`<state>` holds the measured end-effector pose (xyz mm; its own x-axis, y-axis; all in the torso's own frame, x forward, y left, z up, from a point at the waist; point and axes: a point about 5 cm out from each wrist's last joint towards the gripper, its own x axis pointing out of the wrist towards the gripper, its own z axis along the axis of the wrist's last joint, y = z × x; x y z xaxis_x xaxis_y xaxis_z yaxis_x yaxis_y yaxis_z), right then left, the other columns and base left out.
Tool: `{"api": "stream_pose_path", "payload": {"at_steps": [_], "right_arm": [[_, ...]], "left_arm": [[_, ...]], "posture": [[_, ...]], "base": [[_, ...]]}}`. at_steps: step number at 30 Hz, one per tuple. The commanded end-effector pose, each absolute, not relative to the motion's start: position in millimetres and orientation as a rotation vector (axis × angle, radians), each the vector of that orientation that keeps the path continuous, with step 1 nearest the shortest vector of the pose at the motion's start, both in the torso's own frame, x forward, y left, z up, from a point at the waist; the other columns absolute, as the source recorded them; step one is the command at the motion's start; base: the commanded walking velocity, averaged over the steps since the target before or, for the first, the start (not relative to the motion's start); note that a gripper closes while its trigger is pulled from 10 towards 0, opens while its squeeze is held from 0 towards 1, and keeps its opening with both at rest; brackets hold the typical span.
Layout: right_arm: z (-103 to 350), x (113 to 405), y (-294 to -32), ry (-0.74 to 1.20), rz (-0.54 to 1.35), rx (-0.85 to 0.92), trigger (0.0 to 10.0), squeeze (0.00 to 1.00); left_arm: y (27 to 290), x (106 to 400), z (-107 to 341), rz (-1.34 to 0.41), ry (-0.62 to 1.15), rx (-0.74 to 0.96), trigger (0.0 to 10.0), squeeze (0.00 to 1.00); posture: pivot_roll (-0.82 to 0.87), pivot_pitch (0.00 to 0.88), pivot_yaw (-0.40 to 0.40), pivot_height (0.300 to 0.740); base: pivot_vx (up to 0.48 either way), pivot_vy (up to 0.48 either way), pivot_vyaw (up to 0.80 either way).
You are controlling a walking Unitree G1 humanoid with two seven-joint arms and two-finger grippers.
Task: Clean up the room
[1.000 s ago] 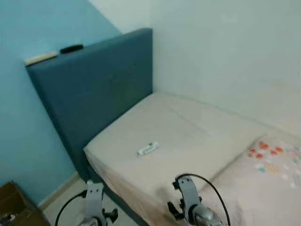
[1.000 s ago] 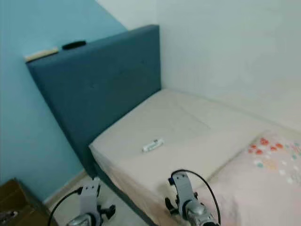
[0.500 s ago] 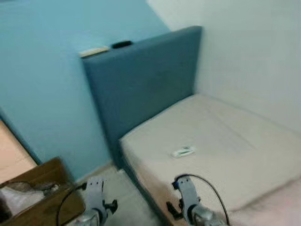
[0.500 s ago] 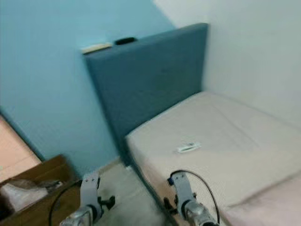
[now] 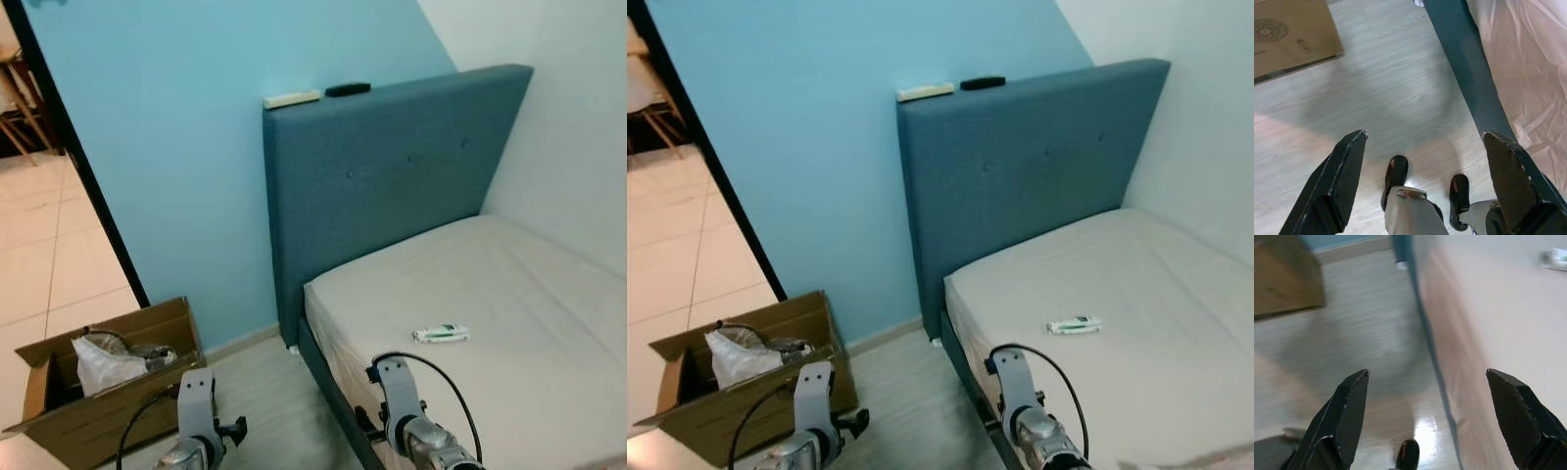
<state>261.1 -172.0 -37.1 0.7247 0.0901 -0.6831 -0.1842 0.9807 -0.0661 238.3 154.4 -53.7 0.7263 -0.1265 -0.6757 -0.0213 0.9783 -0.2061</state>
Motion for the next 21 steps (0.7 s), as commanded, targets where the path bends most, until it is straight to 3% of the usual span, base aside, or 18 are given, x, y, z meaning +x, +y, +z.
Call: {"api": "stream_pose_path", "payload": {"at_steps": [1, 8, 15, 21], "right_arm": [[-34.0, 264.7, -174.6, 0.731, 0.127, -0.110, 10.0, 0.00], [-31.1, 267.1, -175.1, 0.707, 0.174, -0.151, 10.0, 0.00], [-32.3, 265.9, -171.4, 0.708, 0.188, -0.147, 10.0, 0.00], [-30.3, 268.6, -178.9, 0.714, 0.117, -0.133, 10.0, 0.00]], "left_arm": [[149.9, 238.6, -53.6, -0.082, 0.760, -0.202, 10.0, 0.00], [146.2, 237.4, -54.4, -0.100, 0.765, -0.203, 10.0, 0.00], [144.8, 237.0, -54.7, -0.109, 0.767, -0.202, 10.0, 0.00], [144.0, 236.8, -54.8, -0.119, 0.769, -0.197, 10.0, 0.00]], "posture": [[-0.02, 0.000, -0.011, 0.740], [-0.02, 0.000, -0.013, 0.740], [-0.02, 0.000, -0.012, 0.740], [-0.02, 0.000, -0.012, 0.740]], "base": [[0.292, 0.000, 0.00], [0.310, 0.000, 0.00], [0.311, 0.000, 0.80], [0.297, 0.000, 0.00]]}}
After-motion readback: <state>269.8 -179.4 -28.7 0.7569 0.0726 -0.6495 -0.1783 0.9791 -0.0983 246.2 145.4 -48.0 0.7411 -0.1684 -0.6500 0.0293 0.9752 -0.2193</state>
